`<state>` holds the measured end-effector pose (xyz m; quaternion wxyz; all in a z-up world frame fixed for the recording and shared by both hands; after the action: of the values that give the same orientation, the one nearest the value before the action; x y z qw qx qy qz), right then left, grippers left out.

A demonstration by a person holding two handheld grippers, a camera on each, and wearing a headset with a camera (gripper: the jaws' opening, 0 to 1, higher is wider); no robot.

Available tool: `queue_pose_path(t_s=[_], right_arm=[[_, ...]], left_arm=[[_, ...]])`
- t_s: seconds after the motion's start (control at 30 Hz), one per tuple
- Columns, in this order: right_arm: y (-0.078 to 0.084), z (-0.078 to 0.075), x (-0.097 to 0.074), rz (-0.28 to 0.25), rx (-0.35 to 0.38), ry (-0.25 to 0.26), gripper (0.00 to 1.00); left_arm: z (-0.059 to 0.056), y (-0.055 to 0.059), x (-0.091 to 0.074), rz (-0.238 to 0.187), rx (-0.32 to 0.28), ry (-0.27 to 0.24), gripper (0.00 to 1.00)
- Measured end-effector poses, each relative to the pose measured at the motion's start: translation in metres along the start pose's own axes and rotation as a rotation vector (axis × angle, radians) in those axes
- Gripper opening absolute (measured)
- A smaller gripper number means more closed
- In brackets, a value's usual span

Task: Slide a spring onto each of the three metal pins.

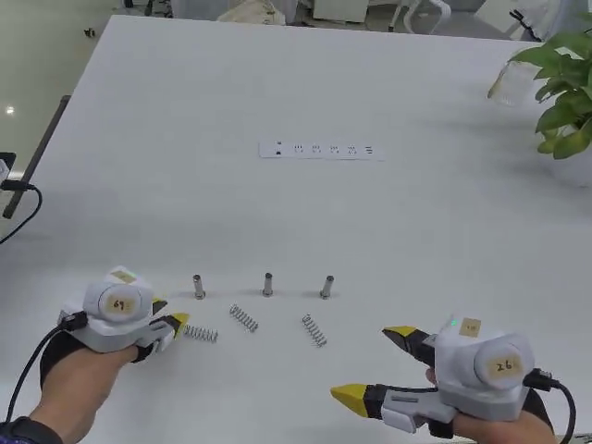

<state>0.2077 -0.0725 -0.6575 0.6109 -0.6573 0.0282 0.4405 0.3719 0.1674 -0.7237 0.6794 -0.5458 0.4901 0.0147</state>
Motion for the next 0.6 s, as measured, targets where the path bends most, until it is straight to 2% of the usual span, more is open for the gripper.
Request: queue_pose_path(t_s=[0.33, 0.6], right_arm=[[-0.005, -0.002, 0.002, -0.006, -0.012, -0.009, 0.70], [-0.005, -0.004, 0.004, -0.009, -0.015, -0.012, 0.70]], left_arm=[[0.001, -0.005, -0.024, -0.050, -0.009, 0.000, 0.23], [0.006, -0.011, -0.047, -0.086, -0.009, -0.002, 0.27]])
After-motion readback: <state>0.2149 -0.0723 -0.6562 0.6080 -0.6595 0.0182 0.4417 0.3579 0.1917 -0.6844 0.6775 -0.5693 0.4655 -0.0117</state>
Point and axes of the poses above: the centre of the closed fingertips' face, and the gripper's own axes: x roughly forward along the fingers, z roughly to its left, y roughly out of its underside, the point moved 3 cm from there along -x, roughly backward along the fingers, and after that the axes turned 5 degrees about -x, right-handed, at the moved point
